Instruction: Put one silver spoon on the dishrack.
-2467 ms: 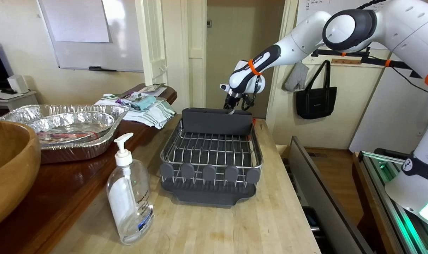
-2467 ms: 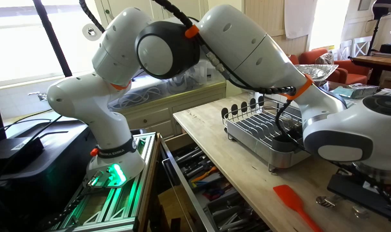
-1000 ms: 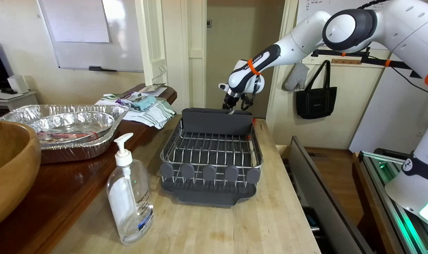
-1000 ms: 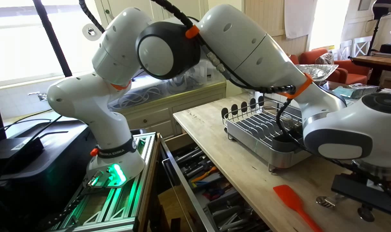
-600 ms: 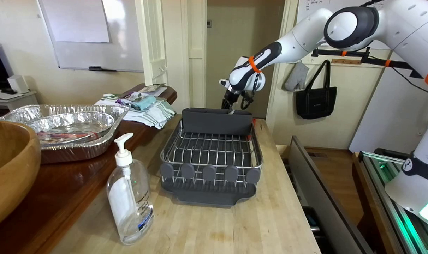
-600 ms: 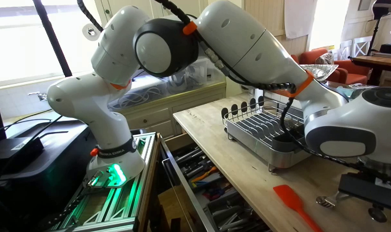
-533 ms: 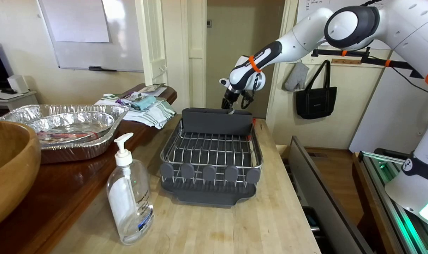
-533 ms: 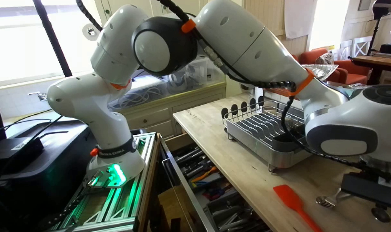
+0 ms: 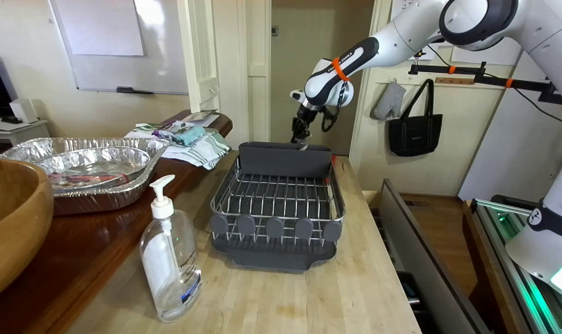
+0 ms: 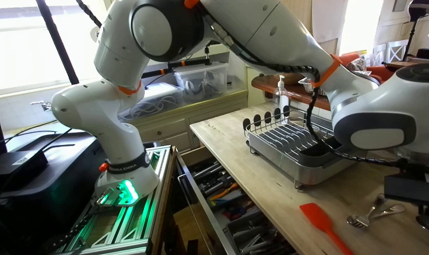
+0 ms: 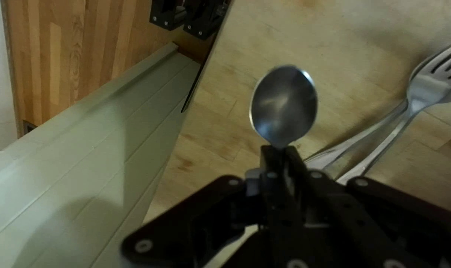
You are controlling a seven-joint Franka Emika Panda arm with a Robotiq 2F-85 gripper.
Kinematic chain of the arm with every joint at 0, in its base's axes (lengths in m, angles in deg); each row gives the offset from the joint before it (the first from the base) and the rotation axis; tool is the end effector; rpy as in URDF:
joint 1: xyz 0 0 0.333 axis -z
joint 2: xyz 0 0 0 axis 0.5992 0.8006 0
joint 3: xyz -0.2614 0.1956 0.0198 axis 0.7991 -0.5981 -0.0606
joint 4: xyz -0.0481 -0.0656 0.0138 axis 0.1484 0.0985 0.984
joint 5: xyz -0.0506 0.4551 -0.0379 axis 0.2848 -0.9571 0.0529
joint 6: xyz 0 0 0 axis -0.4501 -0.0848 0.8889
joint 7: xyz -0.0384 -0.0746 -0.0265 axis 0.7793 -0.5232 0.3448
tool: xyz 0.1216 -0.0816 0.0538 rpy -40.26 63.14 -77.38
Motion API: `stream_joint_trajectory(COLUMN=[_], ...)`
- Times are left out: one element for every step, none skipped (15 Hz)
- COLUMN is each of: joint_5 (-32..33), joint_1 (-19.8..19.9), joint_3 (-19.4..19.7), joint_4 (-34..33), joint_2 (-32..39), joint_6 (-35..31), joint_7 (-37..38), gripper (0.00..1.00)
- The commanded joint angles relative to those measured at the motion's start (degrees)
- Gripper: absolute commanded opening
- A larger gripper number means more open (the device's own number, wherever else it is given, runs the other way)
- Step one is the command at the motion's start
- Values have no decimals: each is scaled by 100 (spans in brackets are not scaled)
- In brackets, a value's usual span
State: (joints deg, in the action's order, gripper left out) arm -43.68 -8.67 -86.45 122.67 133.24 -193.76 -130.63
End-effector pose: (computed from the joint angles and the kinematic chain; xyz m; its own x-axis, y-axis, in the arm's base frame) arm 0.7555 -0.3195 0.1395 0.6344 0.7381 0.2297 0.6842 -0.6745 0.2775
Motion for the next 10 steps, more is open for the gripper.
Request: stream_joint_trajectory(joint_5=[338,440,561,690,821,957,1085,1205,1336,1482], joint_1=[-113,-160,-217,-276,-332,-395,-458,-525,-605,-695], joint_3=[225,293,373,452,517,591,642,688,743,804], joint_4=[892,1014,1146,1281,1416,1548,1685,1830,1987,2151], joint_2=[-815,-962,-1120,-1289,-1441,-1609,-1757,-1916,-2079,-2241], joint_6=[-101,-88,-64,-49,-46,-28,-24,2,12,11], joint_7=[-274,-319,-347,-368,-419,-444,-497,-558,-603,-648], gripper=[2,2,2,2,2,2,2,2,2,2])
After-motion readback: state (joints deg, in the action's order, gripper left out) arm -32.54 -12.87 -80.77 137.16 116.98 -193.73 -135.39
